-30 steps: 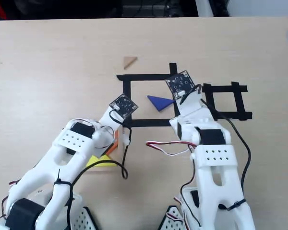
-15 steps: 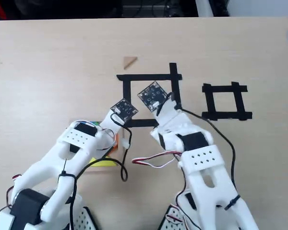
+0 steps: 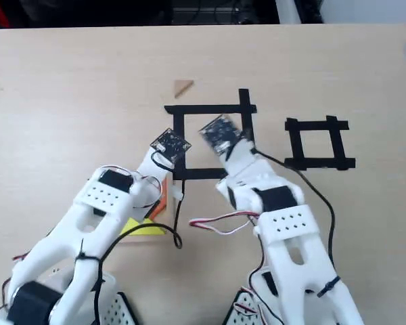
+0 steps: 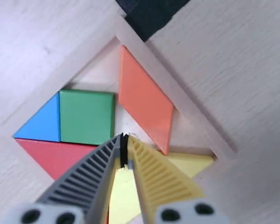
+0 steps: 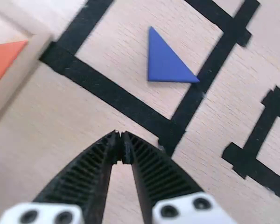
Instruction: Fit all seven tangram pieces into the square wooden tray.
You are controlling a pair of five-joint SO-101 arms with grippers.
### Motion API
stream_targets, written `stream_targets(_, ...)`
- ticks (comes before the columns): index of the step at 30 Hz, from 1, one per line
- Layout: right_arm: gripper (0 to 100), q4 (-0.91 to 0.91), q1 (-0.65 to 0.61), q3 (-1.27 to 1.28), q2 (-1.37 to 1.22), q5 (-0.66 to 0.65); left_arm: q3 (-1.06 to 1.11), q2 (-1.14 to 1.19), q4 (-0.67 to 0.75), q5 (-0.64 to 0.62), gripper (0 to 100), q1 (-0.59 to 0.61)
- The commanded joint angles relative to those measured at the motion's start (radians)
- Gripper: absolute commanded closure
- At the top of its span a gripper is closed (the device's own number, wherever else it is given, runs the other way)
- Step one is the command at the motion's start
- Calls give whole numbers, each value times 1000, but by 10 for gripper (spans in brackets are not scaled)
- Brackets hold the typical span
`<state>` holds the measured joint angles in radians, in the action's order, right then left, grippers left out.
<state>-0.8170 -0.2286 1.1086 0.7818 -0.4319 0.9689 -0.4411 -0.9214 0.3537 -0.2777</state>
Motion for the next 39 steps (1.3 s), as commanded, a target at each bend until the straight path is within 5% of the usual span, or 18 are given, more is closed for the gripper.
stream_targets(1,987,28,49,-15,8,0,19,-84,29,-14,970,-33)
stream_targets(17,987,32,48,-13,8,2,51,3,147,-23,970,-28)
stream_targets(22,987,78,115,-15,10,23,53,-115,71,-23,970,-28)
stream_targets(28,987,121,299,-50,12,203,68,-287,-12,-25,970,-30)
stream_targets(39,987,121,292,-51,10,187,151,-354,-32,-40,970,-99)
